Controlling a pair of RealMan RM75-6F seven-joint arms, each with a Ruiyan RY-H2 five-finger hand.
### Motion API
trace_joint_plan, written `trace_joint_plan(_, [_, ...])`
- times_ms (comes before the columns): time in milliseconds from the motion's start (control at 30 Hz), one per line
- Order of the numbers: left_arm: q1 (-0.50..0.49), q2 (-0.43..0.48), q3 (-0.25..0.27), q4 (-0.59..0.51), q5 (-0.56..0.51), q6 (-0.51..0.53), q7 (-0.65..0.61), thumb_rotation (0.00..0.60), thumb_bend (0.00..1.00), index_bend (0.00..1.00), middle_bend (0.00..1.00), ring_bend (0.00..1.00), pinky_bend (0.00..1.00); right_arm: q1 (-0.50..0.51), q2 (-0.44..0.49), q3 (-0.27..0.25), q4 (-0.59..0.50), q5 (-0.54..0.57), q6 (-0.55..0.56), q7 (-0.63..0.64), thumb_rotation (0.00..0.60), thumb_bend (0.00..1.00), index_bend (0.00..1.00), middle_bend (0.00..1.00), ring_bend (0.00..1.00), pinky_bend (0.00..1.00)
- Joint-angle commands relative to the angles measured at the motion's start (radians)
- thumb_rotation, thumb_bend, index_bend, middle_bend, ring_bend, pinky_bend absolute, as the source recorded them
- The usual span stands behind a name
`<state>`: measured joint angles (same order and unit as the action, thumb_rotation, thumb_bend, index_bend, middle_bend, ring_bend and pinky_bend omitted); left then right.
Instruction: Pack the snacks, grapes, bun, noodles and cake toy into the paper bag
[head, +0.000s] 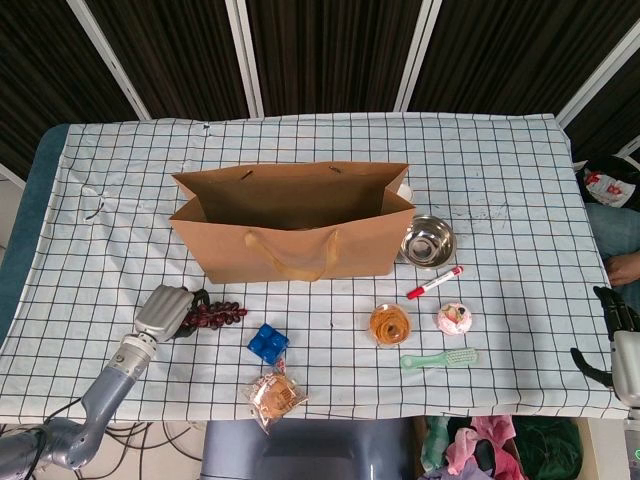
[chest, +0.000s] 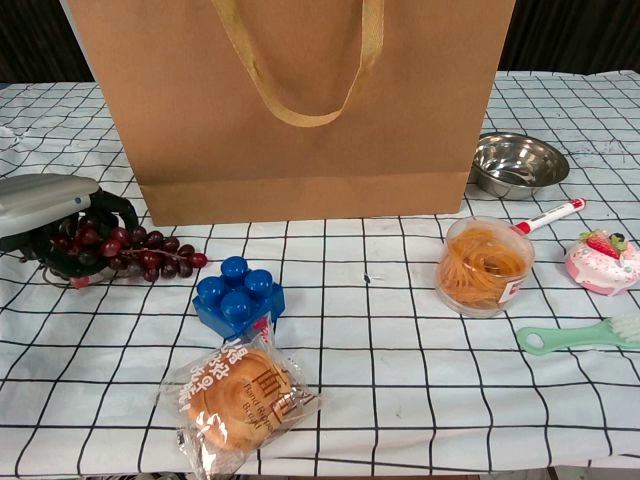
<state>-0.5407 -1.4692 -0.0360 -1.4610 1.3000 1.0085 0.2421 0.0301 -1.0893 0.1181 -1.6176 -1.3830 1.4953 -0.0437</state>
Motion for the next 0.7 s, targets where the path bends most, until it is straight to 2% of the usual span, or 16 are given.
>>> trace_joint_plan(33, [0.010, 0.020, -0.005, -0.028, 0.018, 0.032, -0.006, 0.600, 0.53, 0.46, 0.62, 0.49, 0.62, 0.001, 0.000, -0.001, 0.000, -0.001, -0.002, 0.000, 0.600, 0.19, 0.09, 0.09, 0.20, 0.25])
trace_joint_plan(167, [0.020, 0.035, -0.009, -0.046, 0.040, 0.067, -0.014, 0.600, 0.59, 0.53, 0.64, 0.51, 0.62, 0.003, -0.001, -0.004, -0.001, -0.004, -0.007, -0.003, 0.600, 0.19, 0.09, 0.09, 0.20, 0.25])
trace_joint_plan(367, [0.024, 0.033, -0.008, -0.039, 0.048, 0.074, -0.022, 0.600, 0.61, 0.59, 0.66, 0.52, 0.62, 0.004, 0.005, -0.008, -0.007, -0.003, -0.016, -0.002, 0.600, 0.19, 0.08, 0.09, 0.20, 0.25])
trace_joint_plan(567, [0.029, 0.017, -0.010, -0.022, 0.077, 0.102, -0.042, 0.600, 0.61, 0.60, 0.67, 0.53, 0.62, 0.005, 0.010, -0.009, -0.011, 0.005, -0.024, -0.003, 0.600, 0.19, 0.08, 0.09, 0.20, 0.25])
trace_joint_plan(700, [0.041, 0.012, -0.013, -0.020, 0.129, 0.159, -0.089, 0.600, 0.61, 0.60, 0.67, 0.53, 0.62, 0.004, 0.012, -0.006, -0.013, 0.008, -0.021, -0.004, 0.600, 0.19, 0.08, 0.09, 0.20, 0.25])
